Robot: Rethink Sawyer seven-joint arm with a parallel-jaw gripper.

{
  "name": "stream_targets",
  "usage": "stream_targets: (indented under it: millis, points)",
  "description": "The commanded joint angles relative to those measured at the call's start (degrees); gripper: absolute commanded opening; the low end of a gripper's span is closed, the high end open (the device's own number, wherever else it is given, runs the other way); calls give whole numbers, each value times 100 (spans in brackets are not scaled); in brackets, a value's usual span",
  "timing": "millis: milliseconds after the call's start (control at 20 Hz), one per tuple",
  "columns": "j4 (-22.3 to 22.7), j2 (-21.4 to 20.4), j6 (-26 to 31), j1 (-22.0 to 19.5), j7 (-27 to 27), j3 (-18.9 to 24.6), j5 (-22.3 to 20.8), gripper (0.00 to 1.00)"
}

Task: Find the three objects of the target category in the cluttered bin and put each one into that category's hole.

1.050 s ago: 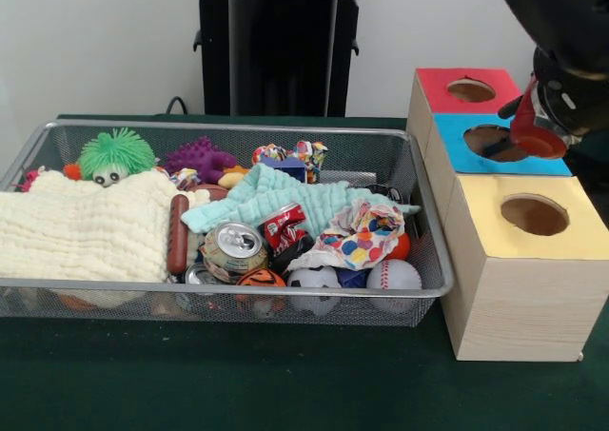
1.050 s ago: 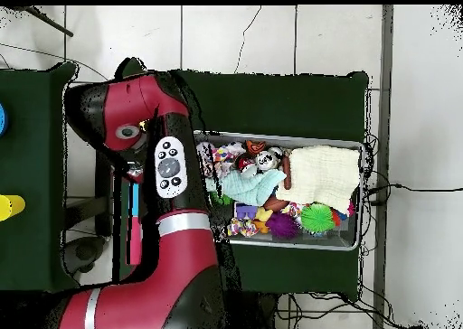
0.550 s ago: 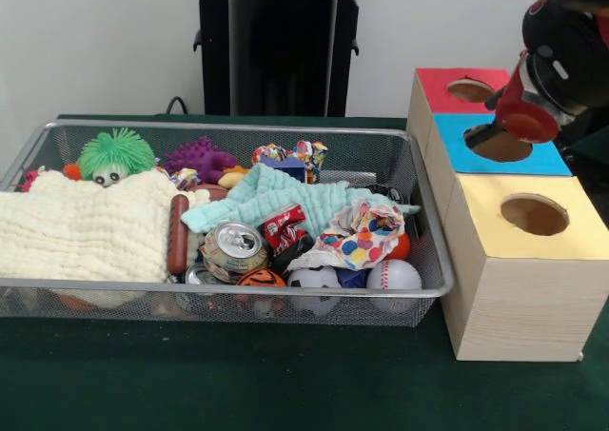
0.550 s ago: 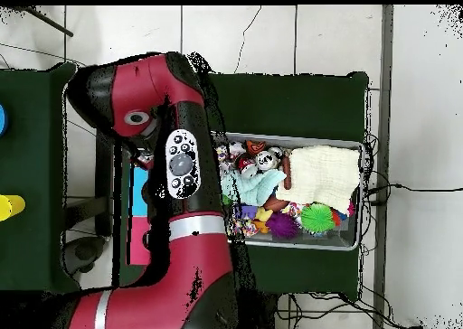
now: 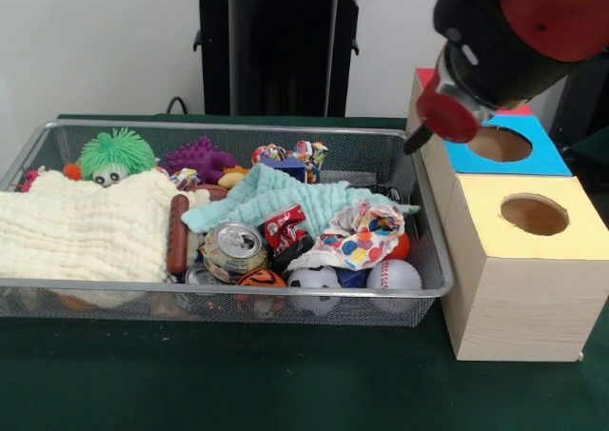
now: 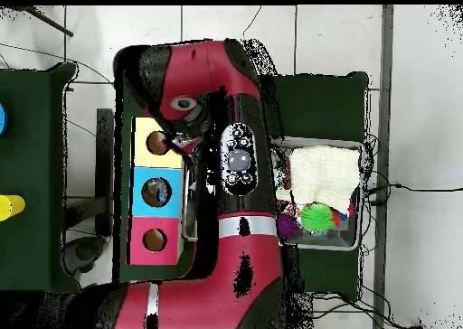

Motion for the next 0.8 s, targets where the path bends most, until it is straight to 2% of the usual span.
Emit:
stream_targets:
  millis: [50,150,250,450,600,800]
  points:
    - [196,179,-826,-574,-1277,711,-88,100]
    - [25,283,-687,-667,-1408,768,-158,100]
    - [-263,417,-548,-707,-1681,745,-407,100]
    - [-1371,871,-229,-669,-2777,548,-1457,100]
    - [-2343,1287,39,-667,-3309,668,-2029,100]
    - [-3213,1651,247,-713,-3710,1079,-2620,100]
